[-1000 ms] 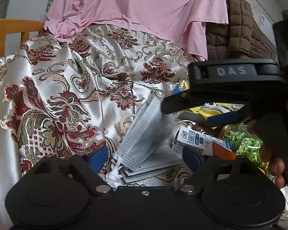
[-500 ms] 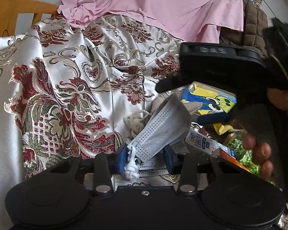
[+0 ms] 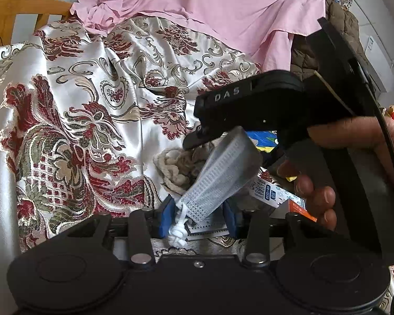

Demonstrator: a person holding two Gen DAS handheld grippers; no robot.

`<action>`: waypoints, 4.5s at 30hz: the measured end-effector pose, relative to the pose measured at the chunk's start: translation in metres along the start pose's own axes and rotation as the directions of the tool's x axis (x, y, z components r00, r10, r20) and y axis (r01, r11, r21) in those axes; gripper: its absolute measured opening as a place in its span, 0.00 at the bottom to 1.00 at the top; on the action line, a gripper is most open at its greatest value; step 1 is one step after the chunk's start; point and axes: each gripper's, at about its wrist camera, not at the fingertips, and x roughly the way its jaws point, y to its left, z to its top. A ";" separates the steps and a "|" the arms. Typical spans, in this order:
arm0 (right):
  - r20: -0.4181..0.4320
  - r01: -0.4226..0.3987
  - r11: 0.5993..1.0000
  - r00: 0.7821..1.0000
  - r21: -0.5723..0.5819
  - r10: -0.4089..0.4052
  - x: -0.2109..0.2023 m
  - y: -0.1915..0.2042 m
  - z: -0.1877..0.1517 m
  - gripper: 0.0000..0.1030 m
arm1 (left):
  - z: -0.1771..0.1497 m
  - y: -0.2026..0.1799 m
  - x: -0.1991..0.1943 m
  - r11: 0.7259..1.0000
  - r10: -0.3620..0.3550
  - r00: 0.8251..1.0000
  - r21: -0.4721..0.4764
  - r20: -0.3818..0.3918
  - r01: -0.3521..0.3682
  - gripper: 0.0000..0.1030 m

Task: Organize soft objects
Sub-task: 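Grasp the grey face mask with the left gripper while the right grasps the beige pouch, then lift the grey mask and beige pouch and carry both over the tray, then lower the mask and pouch into the tray and open both grippers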

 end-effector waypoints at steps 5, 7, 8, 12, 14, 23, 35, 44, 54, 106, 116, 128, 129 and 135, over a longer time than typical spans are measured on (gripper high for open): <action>-0.019 -0.008 1.000 1.000 -0.005 0.008 0.007 0.002 -0.004 0.68 | 0.000 0.000 0.000 1.000 0.005 1.000 -0.004 -0.001 -0.005 0.33; -0.010 -0.017 1.000 1.000 -0.005 0.017 0.006 0.003 -0.004 0.62 | 0.000 0.001 0.000 1.000 0.006 1.000 -0.009 0.001 -0.006 0.30; -0.007 -0.018 1.000 1.000 -0.008 0.018 0.006 0.004 -0.004 0.61 | 0.000 0.001 0.000 1.000 0.007 1.000 -0.011 0.001 -0.007 0.30; 0.016 -0.027 0.999 0.999 -0.033 0.028 0.004 0.007 -0.006 0.51 | -0.001 0.001 -0.001 1.000 0.007 1.000 -0.009 0.006 -0.007 0.28; 0.026 -0.040 0.999 0.999 -0.026 0.041 0.003 0.006 -0.007 0.49 | 0.000 0.001 -0.003 1.000 0.000 1.000 -0.008 0.018 0.000 0.28; 0.093 -0.068 0.995 0.993 -0.074 0.075 -0.008 0.006 -0.012 0.34 | -0.001 -0.003 -0.007 1.000 -0.026 0.999 0.009 0.039 0.025 0.26; 0.290 0.043 0.976 0.957 -0.213 0.021 -0.043 0.010 -0.010 0.34 | 0.000 0.006 -0.004 0.997 0.064 0.996 -0.052 0.056 -0.061 0.20; 0.324 0.069 0.975 0.946 -0.212 0.003 -0.057 -0.012 -0.020 0.34 | 0.000 0.000 -0.008 0.996 0.071 0.994 -0.054 0.084 -0.067 0.20; 0.367 0.092 0.967 0.930 -0.236 0.001 -0.087 -0.033 -0.023 0.34 | 0.007 -0.005 -0.012 0.990 0.077 0.989 -0.126 0.124 -0.062 0.20; 0.425 0.105 0.994 0.899 0.033 -0.109 -0.128 -0.216 0.006 0.53 | 0.093 -0.168 0.173 1.000 -0.028 0.986 -0.004 -0.163 0.028 0.26; 0.440 0.153 0.987 0.884 0.042 -0.156 -0.142 -0.221 -0.007 0.72 | 0.089 -0.172 0.165 1.000 -0.017 0.988 0.014 -0.156 0.019 0.46; 0.443 0.214 0.976 0.873 0.025 -0.203 -0.151 -0.220 -0.026 0.82 | 0.081 -0.182 0.144 0.992 -0.001 0.994 0.129 -0.110 0.015 0.59; 0.446 0.217 0.976 0.872 0.023 -0.204 -0.152 -0.219 -0.027 0.84 | 0.080 -0.182 0.142 0.991 0.000 0.994 0.134 -0.107 0.015 0.60; 0.468 0.219 0.975 0.859 0.029 -0.207 -0.166 -0.218 -0.033 0.88 | 0.078 -0.178 0.127 0.990 0.010 0.997 0.142 -0.072 0.000 0.67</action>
